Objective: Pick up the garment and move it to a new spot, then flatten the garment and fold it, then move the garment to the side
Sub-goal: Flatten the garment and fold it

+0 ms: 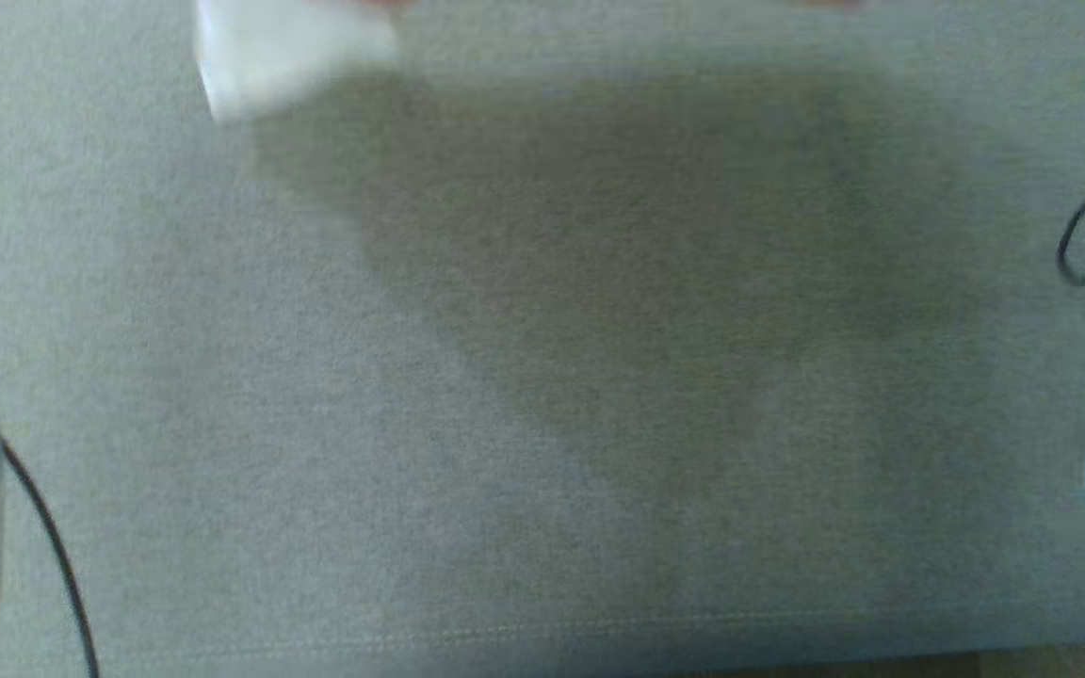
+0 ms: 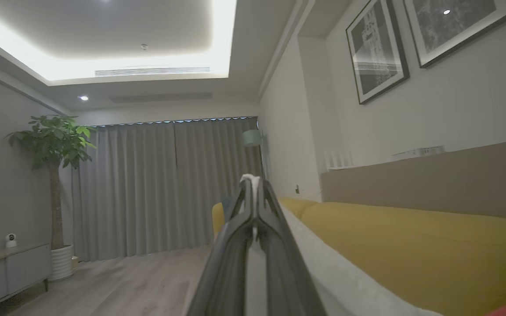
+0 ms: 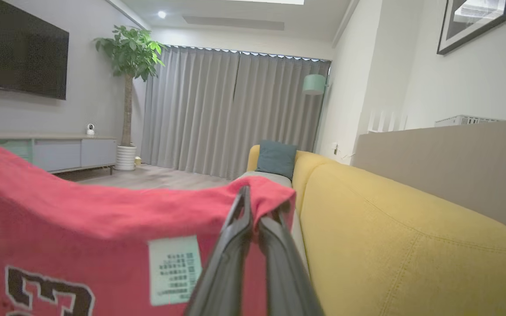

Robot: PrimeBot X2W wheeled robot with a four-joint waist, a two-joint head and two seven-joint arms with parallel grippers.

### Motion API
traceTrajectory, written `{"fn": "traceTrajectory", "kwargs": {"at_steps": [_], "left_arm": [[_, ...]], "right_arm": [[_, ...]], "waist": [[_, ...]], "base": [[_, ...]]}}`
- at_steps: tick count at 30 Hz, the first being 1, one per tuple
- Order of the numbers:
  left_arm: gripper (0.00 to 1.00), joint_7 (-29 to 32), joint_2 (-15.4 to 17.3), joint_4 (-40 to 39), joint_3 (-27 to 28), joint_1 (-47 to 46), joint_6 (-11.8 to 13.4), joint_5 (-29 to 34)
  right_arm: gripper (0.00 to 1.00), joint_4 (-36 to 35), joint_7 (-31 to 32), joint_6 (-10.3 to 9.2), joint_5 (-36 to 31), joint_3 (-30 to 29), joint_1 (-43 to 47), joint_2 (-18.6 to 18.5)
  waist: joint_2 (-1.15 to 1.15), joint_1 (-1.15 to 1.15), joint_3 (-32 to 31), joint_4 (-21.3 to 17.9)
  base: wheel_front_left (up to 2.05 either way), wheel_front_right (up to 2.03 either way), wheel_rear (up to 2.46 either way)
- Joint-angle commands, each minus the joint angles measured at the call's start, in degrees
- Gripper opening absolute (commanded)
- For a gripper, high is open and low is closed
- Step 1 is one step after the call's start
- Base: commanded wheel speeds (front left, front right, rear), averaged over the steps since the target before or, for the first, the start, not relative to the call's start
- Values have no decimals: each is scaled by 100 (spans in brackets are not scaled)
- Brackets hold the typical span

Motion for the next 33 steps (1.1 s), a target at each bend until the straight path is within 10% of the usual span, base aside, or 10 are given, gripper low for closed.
{"fn": "traceTrajectory", "kwargs": {"at_steps": [1, 18, 33], "left_arm": [[0, -141, 184, 67, 96, -426, 9, 94], [0, -1150, -771, 1905, 158, 410, -403, -431], [0, -1155, -854, -162, 705, 2980, -716, -841]], "right_arm": [[0, 110, -147, 37, -187, 11, -329, 131], [0, 3309, -1443, 37, -1449, -1013, -677, 458], [0, 1964, -1497, 37, 670, -237, 1129, 390]], "waist": [[0, -1, 179, 174], [0, -1, 1190, 724], [0, -1, 574, 461]], "base": [[0, 0, 0], [0, 0, 0], [0, 0, 0]]}}
